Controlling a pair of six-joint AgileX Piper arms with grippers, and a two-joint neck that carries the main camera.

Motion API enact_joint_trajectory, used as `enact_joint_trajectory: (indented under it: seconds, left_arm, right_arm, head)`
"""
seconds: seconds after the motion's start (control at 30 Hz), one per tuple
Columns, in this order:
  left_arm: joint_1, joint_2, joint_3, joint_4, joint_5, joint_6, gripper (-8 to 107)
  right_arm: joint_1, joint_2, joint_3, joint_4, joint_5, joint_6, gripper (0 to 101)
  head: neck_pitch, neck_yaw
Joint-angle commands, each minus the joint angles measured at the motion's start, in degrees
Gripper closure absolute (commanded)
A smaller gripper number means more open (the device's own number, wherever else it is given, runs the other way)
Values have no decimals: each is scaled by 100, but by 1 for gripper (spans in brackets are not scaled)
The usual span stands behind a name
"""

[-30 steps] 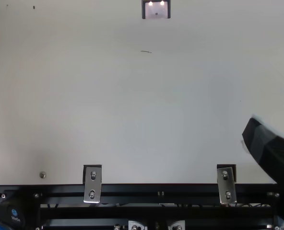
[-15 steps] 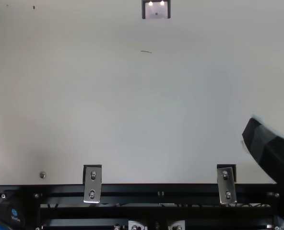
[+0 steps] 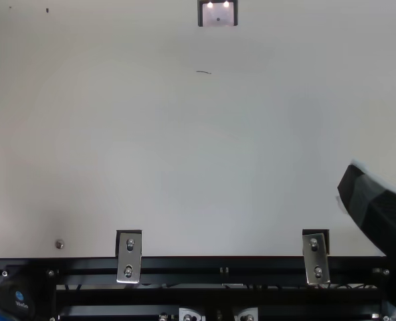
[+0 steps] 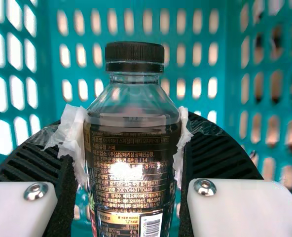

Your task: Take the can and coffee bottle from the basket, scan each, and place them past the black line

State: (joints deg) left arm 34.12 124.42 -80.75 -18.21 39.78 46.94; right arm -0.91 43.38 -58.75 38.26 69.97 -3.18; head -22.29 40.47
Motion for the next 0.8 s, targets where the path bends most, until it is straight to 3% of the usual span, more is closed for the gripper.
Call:
enact_joint_trajectory:
  seconds: [0.0,0.43,0.77]
  left_arm:
    - [20,-318,39,-358,-58,177,89]
    - [32,-2074,122,-2262,-401,975,89]
    - [-198,-3173,330,-3833,-162,977,89]
  right_arm:
    - [0,0,0,0,0,0,0]
    - [0,0,0,0,0,0,0]
    - [0,0,0,0,0,0,0]
  head:
    - [-123,105]
    - [-123,105]
    - [-123,105]
